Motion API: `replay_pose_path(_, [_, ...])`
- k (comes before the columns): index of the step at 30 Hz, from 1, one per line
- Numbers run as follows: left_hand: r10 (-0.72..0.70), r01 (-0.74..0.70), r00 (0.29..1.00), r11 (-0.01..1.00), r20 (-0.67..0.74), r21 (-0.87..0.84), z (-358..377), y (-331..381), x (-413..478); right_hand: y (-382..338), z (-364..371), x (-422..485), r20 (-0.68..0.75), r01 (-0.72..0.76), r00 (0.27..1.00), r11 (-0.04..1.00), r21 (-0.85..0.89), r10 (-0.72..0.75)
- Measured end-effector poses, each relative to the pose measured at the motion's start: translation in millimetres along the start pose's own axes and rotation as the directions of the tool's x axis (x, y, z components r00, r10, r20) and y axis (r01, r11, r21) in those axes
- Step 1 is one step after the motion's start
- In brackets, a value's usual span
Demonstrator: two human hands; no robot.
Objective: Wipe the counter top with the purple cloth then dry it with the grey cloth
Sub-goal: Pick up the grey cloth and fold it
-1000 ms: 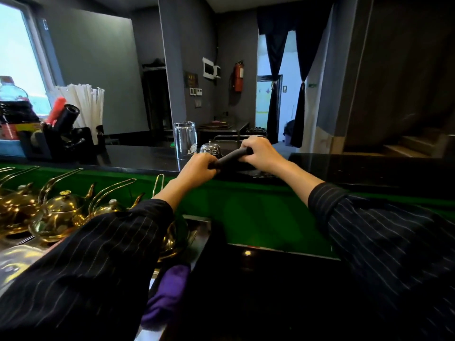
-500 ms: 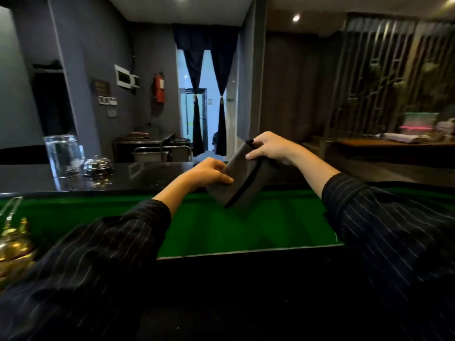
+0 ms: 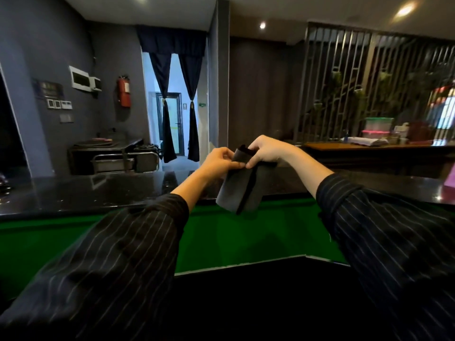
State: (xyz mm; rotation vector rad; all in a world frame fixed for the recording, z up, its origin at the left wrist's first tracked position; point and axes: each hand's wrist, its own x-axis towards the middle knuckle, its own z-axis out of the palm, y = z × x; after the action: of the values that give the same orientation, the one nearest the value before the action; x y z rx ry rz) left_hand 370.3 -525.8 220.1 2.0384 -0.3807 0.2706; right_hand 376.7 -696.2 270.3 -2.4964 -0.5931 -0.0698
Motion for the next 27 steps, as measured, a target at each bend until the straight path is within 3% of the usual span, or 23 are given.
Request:
replay_pose_path(4, [-0.050,0.032,0.996,0.969,0.070,0.244,-4,-6,35,10,-21,31,-0.152,0.018,0.988,0.999,-0.051,-0.026])
replay_pose_path(8, [0.029,0.048,0.978,0.933,-0.208,0.356,-1,-24,59,18,-13,61,-0.349,0.136,0.922,0.984,-0.115,-0.168])
replay_pose_path(10, [0.068,0.046,0.959,0.920,-0.275,0.389,4,-37,65,27,8,66,-0.393,0.215,0.881,0.963,-0.165,-0.264])
replay_pose_path(12, [0.085,0.033,0.965,0.897,-0.246,0.441,8,-54,65,43,36,61,-0.320,0.267,0.891,0.942,-0.204,-0.322])
replay_pose_path(15, [0.043,0.022,0.991,0.886,-0.129,0.464,9,-76,58,70,81,45,-0.070,0.312,0.938,0.918,-0.246,-0.338])
replay_pose_path(19, [0.028,0.004,0.998,0.856,-0.054,0.517,-2,-89,47,66,80,32,0.143,0.151,0.980,0.984,-0.094,-0.137])
replay_pose_path(23, [0.010,-0.020,1.000,0.800,0.020,0.600,-11,-93,35,38,80,48,0.060,0.022,0.998,0.999,-0.042,-0.019])
replay_pose_path(27, [-0.025,-0.021,0.998,0.731,0.057,0.682,-16,-96,23,41,123,72,0.152,-0.102,0.976,0.947,-0.304,0.154])
